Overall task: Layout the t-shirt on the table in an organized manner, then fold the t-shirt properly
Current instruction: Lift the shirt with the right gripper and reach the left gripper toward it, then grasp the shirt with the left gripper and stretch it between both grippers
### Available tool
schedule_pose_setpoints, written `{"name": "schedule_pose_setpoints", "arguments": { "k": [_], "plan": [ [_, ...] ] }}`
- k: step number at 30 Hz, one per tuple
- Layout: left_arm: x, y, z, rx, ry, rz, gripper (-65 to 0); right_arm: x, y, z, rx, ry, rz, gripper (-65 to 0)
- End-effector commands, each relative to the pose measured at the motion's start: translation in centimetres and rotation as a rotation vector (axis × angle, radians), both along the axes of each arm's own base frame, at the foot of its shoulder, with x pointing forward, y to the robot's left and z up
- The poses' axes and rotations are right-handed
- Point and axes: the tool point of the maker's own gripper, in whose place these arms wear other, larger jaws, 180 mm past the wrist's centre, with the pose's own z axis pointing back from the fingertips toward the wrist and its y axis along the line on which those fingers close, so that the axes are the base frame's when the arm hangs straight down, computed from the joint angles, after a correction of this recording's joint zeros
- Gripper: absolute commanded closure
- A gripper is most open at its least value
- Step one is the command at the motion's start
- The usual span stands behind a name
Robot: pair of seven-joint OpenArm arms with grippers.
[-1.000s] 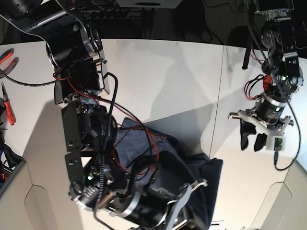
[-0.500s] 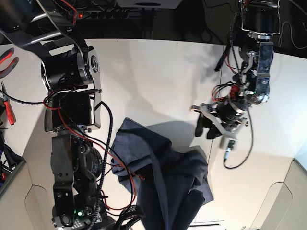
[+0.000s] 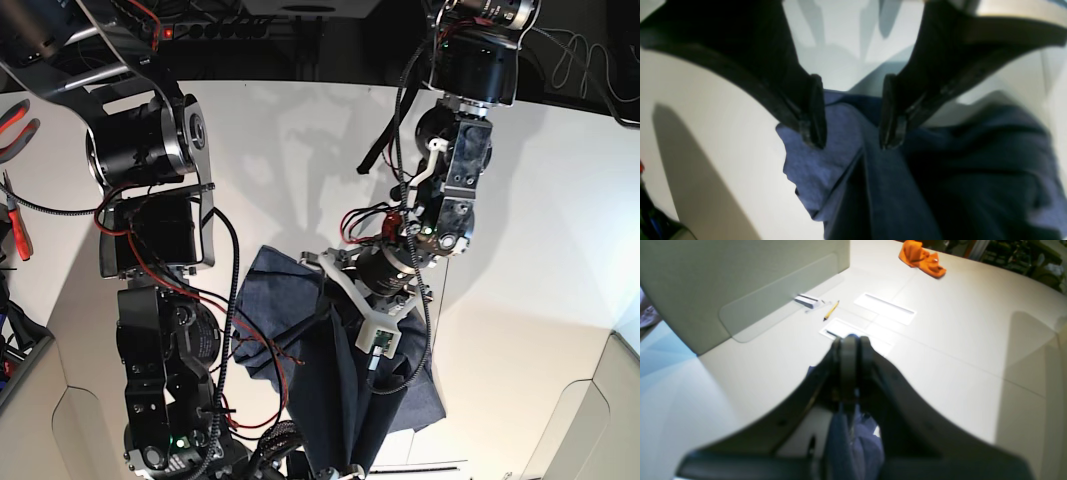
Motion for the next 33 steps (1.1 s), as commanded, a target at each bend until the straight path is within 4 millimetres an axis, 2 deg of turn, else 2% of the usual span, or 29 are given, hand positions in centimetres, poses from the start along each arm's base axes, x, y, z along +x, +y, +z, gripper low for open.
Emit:
{"name": "schedule_pose_setpoints", "arguments": {
  "k": [1, 4, 11, 17, 24, 29, 33],
  "plan": [
    [0.9, -1.0, 1.3, -0.036, -0.033, -0.004, -29.5, 0.3, 0.2, 3.3, 0.034, -0.082, 0.004, 0.0],
    [0.8, -2.0, 0.0, -0.056, 0.003, -0.005, -29.5, 0.3, 0.3, 3.4, 0.038, -0.088, 0.004, 0.0],
    [0.2, -2.6, -2.7, -0.076, 0.053, 0.005, -29.5, 0.3, 0.3, 3.5, 0.042, -0.095, 0.005, 0.0],
    [0.8, -1.2, -3.3, -0.026, 0.038, 0.084, -29.5, 0.3, 0.3, 3.5, 0.042, -0.094, 0.004, 0.0],
    [1.5, -1.5, -2.8, -0.018, 0.023, 0.084, -29.5, 0.4, 0.3, 3.5, 0.041, -0.094, 0.004, 0.0],
    [2.5, -0.9, -4.6, 0.033, 0.067, 0.111, -29.5, 0.3, 0.3, 3.5, 0.041, -0.094, 0.004, 0.0],
    [2.9, -0.9, -5.2, 0.040, 0.088, 0.108, -29.5, 0.3, 0.3, 3.5, 0.041, -0.094, 0.004, 0.0]
  ]
}}
